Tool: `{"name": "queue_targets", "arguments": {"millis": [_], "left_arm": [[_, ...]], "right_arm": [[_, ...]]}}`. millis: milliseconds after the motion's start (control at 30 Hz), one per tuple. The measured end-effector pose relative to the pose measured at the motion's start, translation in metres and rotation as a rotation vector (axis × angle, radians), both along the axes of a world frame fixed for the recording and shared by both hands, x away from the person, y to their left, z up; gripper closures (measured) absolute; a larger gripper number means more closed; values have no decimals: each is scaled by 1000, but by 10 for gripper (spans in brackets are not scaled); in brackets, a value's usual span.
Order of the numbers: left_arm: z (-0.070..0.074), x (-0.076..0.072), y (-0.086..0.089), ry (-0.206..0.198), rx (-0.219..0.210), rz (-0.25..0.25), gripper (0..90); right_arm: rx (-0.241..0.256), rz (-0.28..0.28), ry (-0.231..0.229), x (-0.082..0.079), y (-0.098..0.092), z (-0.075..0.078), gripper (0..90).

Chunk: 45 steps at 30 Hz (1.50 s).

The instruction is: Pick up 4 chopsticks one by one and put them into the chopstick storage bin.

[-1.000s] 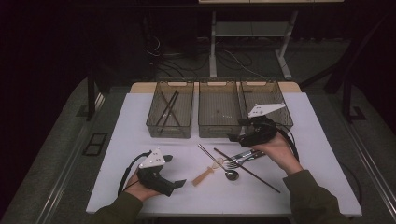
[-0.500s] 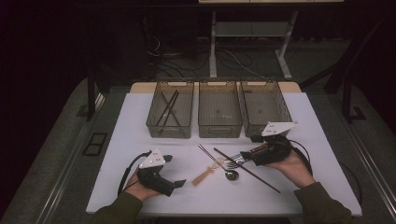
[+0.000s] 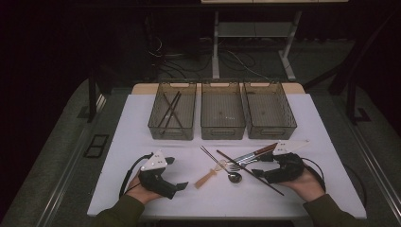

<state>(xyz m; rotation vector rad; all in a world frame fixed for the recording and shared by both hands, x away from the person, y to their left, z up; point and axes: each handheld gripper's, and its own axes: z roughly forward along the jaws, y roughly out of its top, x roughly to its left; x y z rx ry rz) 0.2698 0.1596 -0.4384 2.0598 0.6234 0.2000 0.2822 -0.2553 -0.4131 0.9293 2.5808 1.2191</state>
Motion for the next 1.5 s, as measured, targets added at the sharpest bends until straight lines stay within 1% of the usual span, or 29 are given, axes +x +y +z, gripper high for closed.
{"name": "queue_targets", "arguments": {"millis": [33, 67, 100, 200, 233, 367, 500, 533, 600, 667, 967, 1033, 1200, 1500], "left_arm": [[0, 0, 0, 0, 1, 0, 0], [0, 0, 0, -1, 2, -1, 0], [0, 0, 0, -1, 3, -1, 0], [0, 0, 0, -1, 5, -2, 0], [0, 0, 0, 0, 4, -1, 0], [0, 0, 0, -1, 4, -2, 0], [0, 0, -1, -1, 4, -3, 0], [0, 0, -1, -1, 4, -3, 0], [0, 0, 0, -1, 4, -3, 0], [0, 0, -1, 0, 5, -4, 0], [0, 0, -1, -1, 3, -3, 0], [0, 0, -1, -1, 3, -3, 0], [0, 0, 0, -3, -1, -4, 0], [0, 2, 2, -10, -10, -16, 0]], "right_arm": [[0, 0, 2, -2, -1, -2, 413], [5, -3, 5, -4, -2, -3, 441], [0, -2, 12, -5, -3, -5, 461], [-34, 5, 6, -6, -1, -9, 540], [-44, 1, 16, -6, 0, -10, 555], [-65, 15, 36, -3, 2, -16, 638], [-86, 31, 61, -1, 6, -21, 688], [-93, 35, 59, 0, 7, -22, 703], [-106, 42, 69, 1, 9, -25, 725], [-119, 46, 65, 1, 10, -26, 754], [-142, 44, 42, 3, 15, -29, 812], [-161, 53, 35, 3, 17, -30, 825], [-164, 49, 26, 2, 17, -31, 841], [-148, 32, 47, 3, 16, -31, 853]]}}
